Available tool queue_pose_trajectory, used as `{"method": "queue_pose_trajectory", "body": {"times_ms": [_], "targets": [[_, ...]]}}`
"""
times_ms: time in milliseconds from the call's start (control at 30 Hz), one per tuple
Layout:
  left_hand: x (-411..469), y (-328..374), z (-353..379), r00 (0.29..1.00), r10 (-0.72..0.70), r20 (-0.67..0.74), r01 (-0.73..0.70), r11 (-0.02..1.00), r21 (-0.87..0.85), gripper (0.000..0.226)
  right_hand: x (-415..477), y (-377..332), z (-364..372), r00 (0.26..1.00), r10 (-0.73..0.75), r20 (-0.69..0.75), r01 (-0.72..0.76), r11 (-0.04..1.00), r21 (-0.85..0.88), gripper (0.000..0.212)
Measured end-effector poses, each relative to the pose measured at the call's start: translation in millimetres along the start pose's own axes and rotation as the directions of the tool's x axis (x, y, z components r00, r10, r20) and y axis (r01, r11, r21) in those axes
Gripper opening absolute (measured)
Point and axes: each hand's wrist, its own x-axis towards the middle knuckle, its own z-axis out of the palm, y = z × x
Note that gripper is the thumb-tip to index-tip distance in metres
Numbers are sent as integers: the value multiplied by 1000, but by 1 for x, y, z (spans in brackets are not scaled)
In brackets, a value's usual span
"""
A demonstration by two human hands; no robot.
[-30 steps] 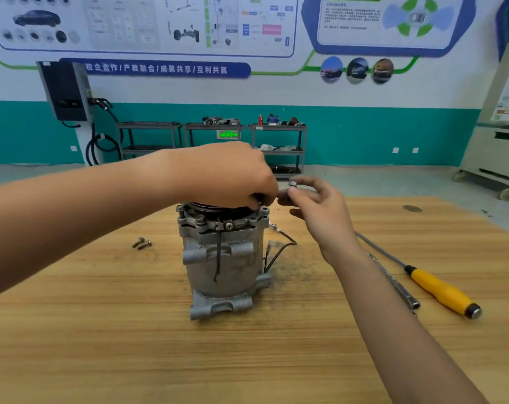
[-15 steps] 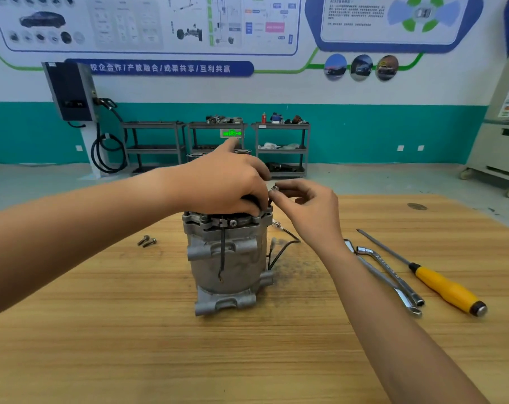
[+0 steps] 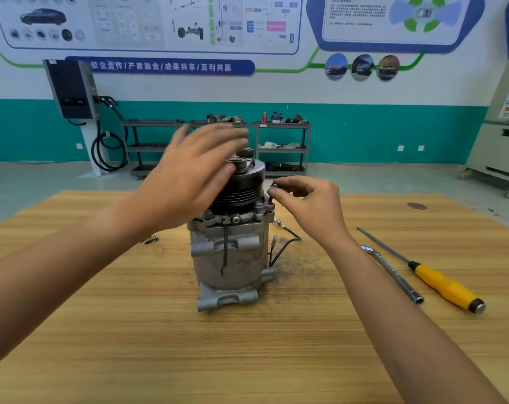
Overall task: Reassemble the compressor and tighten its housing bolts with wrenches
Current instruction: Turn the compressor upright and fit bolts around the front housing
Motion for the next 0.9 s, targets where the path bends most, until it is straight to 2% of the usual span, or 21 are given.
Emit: {"method": "queue_pose_trajectory", "body": {"times_ms": [67, 167, 367, 467, 533, 567, 633, 700, 733, 800, 900], "targets": [[-12, -8, -1, 979, -183, -95, 168, 975, -146, 49, -1, 0, -2, 999, -43, 14, 44, 997, -59, 20], [-31, -22, 3, 915, -394, -83, 360, 893, -268, 50, -5, -2, -3, 991, -126, 38, 130, 981, -141, 22], [-63, -42, 21, 854, -520, -34, 486, 818, -308, 53, -13, -4, -6, 968, -213, 134, 239, 944, -225, 22], [-74, -48, 33, 788, -615, -34, 551, 728, -407, 42, -19, -5, -7, 949, -268, 168, 307, 907, -289, 28], [-77, -51, 45, 700, -714, 32, 635, 600, -486, 39, -20, -5, -7, 946, -266, 186, 313, 897, -312, 32], [-77, -52, 53, 637, -765, 96, 683, 503, -530, 41, -20, -5, -8, 946, -260, 196, 311, 897, -313, 33], [-76, -53, 68, 492, -832, 257, 742, 246, -624, 46, -18, -5, -11, 941, -257, 222, 317, 898, -303, 30], [-78, -52, 82, 358, -841, 407, 737, -13, -676, 49, -12, -6, -14, 939, -241, 245, 307, 910, -278, 25], [-80, -51, 87, 314, -835, 453, 726, -97, -681, 50, -9, -8, -14, 943, -217, 253, 283, 923, -262, 24], [-86, -49, 95, 259, -831, 492, 698, -191, -690, 50, -2, -11, -15, 946, -173, 274, 243, 938, -246, 22], [-95, -48, 99, 211, -840, 501, 648, -263, -715, 47, 1, -13, -16, 934, -172, 313, 253, 937, -241, 21]]}}
